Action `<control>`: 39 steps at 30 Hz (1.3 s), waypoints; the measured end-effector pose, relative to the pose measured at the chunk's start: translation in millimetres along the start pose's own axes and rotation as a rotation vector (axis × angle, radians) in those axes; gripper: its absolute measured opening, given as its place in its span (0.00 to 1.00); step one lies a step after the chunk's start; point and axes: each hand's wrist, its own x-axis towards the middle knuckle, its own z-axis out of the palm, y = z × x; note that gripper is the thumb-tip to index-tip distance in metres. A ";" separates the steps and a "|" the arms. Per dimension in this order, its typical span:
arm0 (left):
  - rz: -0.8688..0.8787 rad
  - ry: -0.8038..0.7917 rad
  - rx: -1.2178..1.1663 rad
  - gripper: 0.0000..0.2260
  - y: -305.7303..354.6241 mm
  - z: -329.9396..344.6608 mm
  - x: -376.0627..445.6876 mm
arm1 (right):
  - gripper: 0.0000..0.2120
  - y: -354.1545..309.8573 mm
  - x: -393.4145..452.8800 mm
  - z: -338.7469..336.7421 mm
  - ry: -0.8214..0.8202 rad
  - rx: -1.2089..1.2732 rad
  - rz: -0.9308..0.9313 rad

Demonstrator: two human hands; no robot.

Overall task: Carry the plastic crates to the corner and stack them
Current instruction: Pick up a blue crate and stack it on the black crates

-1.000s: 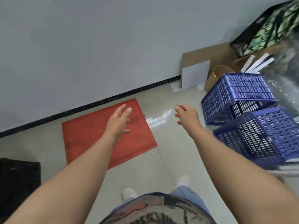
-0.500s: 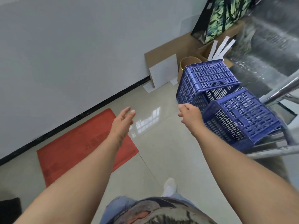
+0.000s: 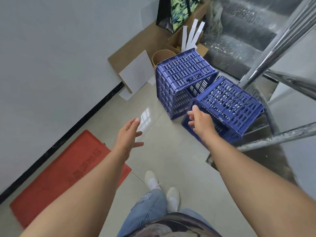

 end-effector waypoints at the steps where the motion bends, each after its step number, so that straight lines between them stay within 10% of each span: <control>1: -0.001 -0.021 0.007 0.24 2.7 4.0 7.8 | 0.15 0.0 5.8 -1.8 0.016 -0.004 0.008; 39: -0.146 -0.155 0.019 0.22 -148.5 224.7 261.9 | 0.25 172.1 279.6 -71.4 0.021 -0.945 0.038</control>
